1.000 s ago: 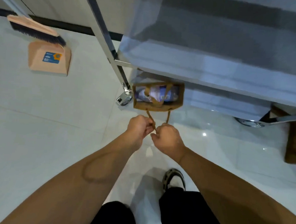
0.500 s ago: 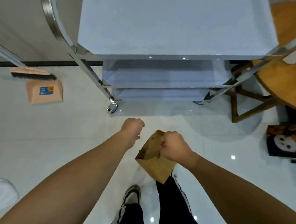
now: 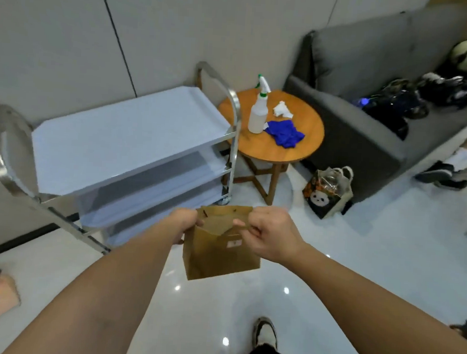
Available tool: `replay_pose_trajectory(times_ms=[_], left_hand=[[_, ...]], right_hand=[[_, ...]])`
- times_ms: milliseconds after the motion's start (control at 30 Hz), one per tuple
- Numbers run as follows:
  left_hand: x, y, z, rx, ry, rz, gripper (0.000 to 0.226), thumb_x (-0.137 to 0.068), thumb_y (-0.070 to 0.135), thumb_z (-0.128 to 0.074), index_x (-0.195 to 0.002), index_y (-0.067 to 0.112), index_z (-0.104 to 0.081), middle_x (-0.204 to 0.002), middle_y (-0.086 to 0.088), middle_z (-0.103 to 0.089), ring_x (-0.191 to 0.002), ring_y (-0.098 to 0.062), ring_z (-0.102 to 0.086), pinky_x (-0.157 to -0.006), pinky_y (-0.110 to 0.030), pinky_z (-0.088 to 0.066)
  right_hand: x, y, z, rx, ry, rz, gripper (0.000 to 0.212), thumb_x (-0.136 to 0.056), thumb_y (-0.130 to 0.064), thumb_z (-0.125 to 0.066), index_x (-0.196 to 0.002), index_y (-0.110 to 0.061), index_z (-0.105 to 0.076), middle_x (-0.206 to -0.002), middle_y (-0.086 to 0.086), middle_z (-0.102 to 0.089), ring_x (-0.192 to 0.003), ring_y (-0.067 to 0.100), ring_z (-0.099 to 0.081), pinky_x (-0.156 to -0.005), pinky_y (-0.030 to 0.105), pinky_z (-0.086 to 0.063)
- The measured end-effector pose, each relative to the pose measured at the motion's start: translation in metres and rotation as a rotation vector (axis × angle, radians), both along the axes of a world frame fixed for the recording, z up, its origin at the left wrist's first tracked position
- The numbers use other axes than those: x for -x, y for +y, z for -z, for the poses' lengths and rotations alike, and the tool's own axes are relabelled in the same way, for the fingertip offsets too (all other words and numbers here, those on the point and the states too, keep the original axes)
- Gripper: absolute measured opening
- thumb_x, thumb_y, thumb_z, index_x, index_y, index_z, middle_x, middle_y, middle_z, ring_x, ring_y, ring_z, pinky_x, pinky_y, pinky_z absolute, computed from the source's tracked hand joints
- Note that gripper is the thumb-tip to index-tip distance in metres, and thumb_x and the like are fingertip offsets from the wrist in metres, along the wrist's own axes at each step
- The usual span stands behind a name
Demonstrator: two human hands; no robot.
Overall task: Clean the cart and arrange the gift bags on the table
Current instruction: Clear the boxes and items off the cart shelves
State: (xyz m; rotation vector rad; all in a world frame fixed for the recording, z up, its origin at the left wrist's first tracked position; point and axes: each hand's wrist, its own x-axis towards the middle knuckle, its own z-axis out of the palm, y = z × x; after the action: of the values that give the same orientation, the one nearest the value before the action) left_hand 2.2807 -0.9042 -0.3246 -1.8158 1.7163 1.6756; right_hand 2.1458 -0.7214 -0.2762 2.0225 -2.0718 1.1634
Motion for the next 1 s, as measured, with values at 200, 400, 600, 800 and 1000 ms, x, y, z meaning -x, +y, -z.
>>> replay_pose_trajectory(times_ms=[200,400,600,800,1000], left_hand=[[0.072,0.046,-0.054,-0.067,0.001,0.373,0.015,-0.091,0.02,-0.071,-0.103,0.012,-0.074,-0.1,-0.011,-0.074,-0.097,-0.025,-0.069,-0.089,-0.04,-0.059],[0.146,0.103,-0.067,-0.38,0.148,0.315,0.028,-0.093,0.031,-0.069,-0.105,0.007,-0.073,-0.098,-0.013,-0.075,-0.086,-0.027,-0.07,-0.082,-0.038,-0.06],[0.201,0.119,-0.092,-0.294,0.223,0.232,0.012,-0.097,0.017,-0.064,-0.088,0.011,-0.069,-0.071,-0.005,-0.064,-0.069,-0.017,-0.057,-0.067,-0.03,-0.05],[0.224,0.135,-0.113,-0.294,0.085,0.427,0.01,-0.094,0.007,-0.065,-0.101,0.001,-0.068,-0.101,-0.017,-0.072,-0.099,-0.032,-0.066,-0.076,-0.047,-0.054],[0.241,0.143,-0.119,-0.146,0.266,0.268,0.033,-0.088,-0.013,-0.054,-0.111,0.005,-0.069,-0.09,-0.013,-0.069,-0.086,-0.026,-0.065,-0.075,-0.037,-0.053]], right_hand=[[0.047,0.034,-0.044,0.187,-0.1,0.22,0.046,-0.091,-0.026,-0.067,-0.054,-0.02,-0.041,-0.05,-0.007,-0.041,-0.045,0.006,-0.036,-0.043,0.023,-0.034],[0.091,0.063,-0.074,0.294,-0.02,0.32,0.05,-0.085,-0.021,-0.076,-0.05,-0.014,-0.04,-0.049,-0.007,-0.037,-0.046,0.007,-0.03,-0.043,0.027,-0.03],[0.131,0.111,-0.092,0.292,0.052,0.412,0.049,-0.084,-0.019,-0.076,-0.049,-0.017,-0.041,-0.051,-0.012,-0.034,-0.045,0.005,-0.029,-0.041,0.025,-0.031],[0.149,0.132,-0.101,0.31,0.062,0.471,0.047,-0.083,-0.017,-0.077,-0.049,-0.012,-0.046,-0.047,-0.004,-0.042,-0.041,0.011,-0.036,-0.041,0.023,-0.032],[0.16,0.143,-0.114,0.339,0.13,0.549,0.049,-0.089,-0.032,-0.068,-0.049,-0.014,-0.047,-0.047,-0.007,-0.042,-0.04,0.01,-0.037,-0.04,0.026,-0.036]])
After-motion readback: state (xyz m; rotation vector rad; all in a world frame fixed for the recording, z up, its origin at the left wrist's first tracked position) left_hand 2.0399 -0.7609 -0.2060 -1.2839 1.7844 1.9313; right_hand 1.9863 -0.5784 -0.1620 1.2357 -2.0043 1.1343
